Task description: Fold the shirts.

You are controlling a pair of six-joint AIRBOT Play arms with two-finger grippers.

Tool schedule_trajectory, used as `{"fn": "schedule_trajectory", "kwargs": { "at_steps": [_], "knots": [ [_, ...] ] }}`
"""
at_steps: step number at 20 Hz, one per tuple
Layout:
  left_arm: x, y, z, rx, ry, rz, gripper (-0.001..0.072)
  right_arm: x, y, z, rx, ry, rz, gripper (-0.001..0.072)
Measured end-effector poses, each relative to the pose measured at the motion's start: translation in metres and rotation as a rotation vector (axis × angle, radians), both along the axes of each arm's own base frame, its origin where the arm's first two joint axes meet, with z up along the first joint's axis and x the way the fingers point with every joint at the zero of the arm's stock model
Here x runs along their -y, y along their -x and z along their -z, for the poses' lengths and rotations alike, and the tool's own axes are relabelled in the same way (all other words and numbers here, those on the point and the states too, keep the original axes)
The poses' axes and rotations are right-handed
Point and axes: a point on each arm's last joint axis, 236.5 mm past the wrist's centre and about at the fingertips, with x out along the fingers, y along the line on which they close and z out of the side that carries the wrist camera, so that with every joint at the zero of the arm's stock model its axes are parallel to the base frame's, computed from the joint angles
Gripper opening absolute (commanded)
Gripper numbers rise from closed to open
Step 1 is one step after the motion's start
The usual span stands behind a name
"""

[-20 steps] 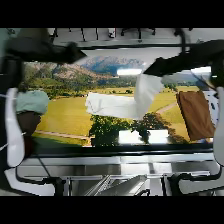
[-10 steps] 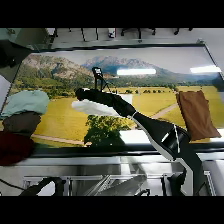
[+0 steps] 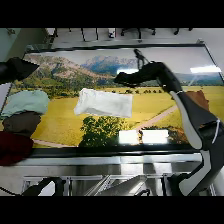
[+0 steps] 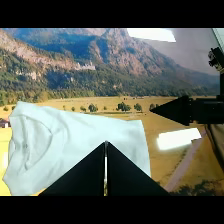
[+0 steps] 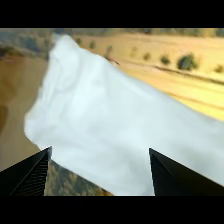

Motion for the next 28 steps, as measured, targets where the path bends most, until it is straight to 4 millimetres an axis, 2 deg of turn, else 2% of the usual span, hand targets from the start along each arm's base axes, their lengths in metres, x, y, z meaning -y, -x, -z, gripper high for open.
{"fn": "schedule_trajectory", "kwargs": {
  "at_steps": [1,3,5,7,10,17,18,19,20,21,22,25,26,28],
  "knots": [
    [0.0,0.0,0.001,-0.002,0.0,0.0,0.0014,0.024,0.009,0.012,-0.079,0.017,0.015,0.0683],
    [0.0,0.001,0.001,-0.004,0.001,0.002,0.0014,0.058,0.027,0.041,-0.212,0.043,0.052,0.0691],
    [0.001,0.001,0.003,-0.008,0.0,0.004,0.0014,0.074,0.043,0.068,-0.309,0.056,0.083,0.069],
    [0.001,0.003,0.004,-0.014,-0.001,0.009,0.0014,0.079,0.054,0.091,-0.372,0.055,0.096,0.069],
    [0.001,0.003,0.004,-0.014,-0.002,0.01,0.0014,0.062,0.059,0.104,-0.41,-0.011,0.09,0.069],
    [0.002,0.003,0.004,-0.016,-0.002,0.012,0.0014,0.018,0.056,0.129,-0.399,-0.058,0.091,0.0689],
    [0.002,0.003,0.004,-0.016,-0.002,0.012,0.0014,0.012,0.055,0.13,-0.4,-0.067,0.094,0.0671],
    [0.002,0.003,0.004,-0.016,-0.002,0.012,0.0014,0.008,0.055,0.133,-0.397,-0.064,0.093,0.0448],
    [0.002,0.003,0.004,-0.016,-0.002,0.012,0.0014,0.006,0.055,0.137,-0.392,-0.056,0.094,0.0074],
    [0.002,0.003,0.004,-0.016,-0.002,0.012,0.0014,0.006,0.056,0.142,-0.392,-0.043,0.091,0.0028],
    [0.002,0.003,0.005,-0.017,-0.002,0.012,0.0014,0.005,0.056,0.143,-0.389,-0.038,0.089,0.0026],
    [0.002,0.004,0.005,-0.019,-0.002,0.015,0.0014,0.002,0.05,0.122,-0.353,-0.057,0.079,0.0025],
    [0.002,0.004,0.005,-0.019,-0.003,0.015,0.0014,0.004,0.047,0.107,-0.332,-0.069,0.071,0.0025],
    [0.002,0.004,0.005,-0.02,-0.003,0.015,0.0014,0.015,0.032,0.058,-0.249,-0.101,0.074,0.0025]
  ]
}}
